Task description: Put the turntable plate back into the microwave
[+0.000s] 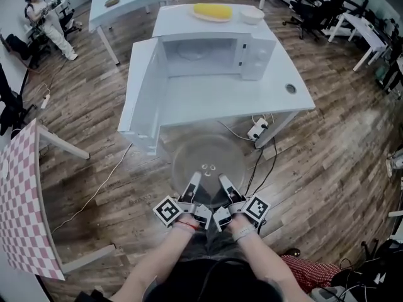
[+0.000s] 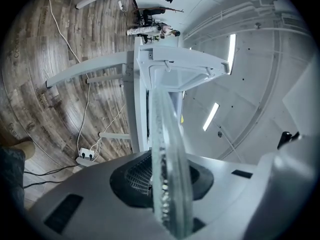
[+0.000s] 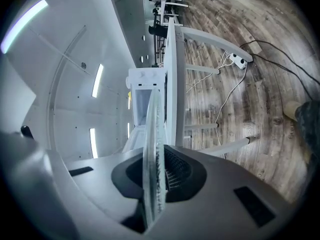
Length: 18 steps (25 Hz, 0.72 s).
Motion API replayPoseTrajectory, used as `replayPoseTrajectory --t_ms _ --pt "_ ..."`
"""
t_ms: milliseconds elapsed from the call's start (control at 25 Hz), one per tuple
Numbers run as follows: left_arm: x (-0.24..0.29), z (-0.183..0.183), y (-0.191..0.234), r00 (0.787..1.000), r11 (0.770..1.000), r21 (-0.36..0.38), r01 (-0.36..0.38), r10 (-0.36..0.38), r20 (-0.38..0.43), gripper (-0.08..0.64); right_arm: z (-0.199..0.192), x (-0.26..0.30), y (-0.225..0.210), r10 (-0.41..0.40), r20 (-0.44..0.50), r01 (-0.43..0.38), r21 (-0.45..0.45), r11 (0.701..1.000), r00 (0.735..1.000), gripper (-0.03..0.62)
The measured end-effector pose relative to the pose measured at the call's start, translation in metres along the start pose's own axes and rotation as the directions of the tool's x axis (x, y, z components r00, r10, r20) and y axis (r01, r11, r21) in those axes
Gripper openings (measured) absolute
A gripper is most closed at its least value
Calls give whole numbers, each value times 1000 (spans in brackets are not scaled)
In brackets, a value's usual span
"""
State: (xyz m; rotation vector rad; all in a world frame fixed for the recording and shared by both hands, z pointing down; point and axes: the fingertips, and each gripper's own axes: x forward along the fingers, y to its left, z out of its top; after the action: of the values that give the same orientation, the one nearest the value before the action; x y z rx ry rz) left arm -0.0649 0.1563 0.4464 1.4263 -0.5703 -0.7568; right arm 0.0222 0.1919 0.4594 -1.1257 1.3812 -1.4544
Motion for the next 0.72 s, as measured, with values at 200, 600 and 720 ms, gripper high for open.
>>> replayPoseTrajectory --t_ms 200,600,720 --pt "23 6 3 1000 1000 15 -2 2 24 84 18 19 1 0 -24 1 7 1000 1000 40" --pt "71 18 -4 998 1000 14 6 -7 55 84 51 58 14 14 -50 -12 22 1000 999 41" --pt "87 21 -3 998 1000 13 7 -8 64 84 65 70 16 14 -57 -13 15 1000 998 41"
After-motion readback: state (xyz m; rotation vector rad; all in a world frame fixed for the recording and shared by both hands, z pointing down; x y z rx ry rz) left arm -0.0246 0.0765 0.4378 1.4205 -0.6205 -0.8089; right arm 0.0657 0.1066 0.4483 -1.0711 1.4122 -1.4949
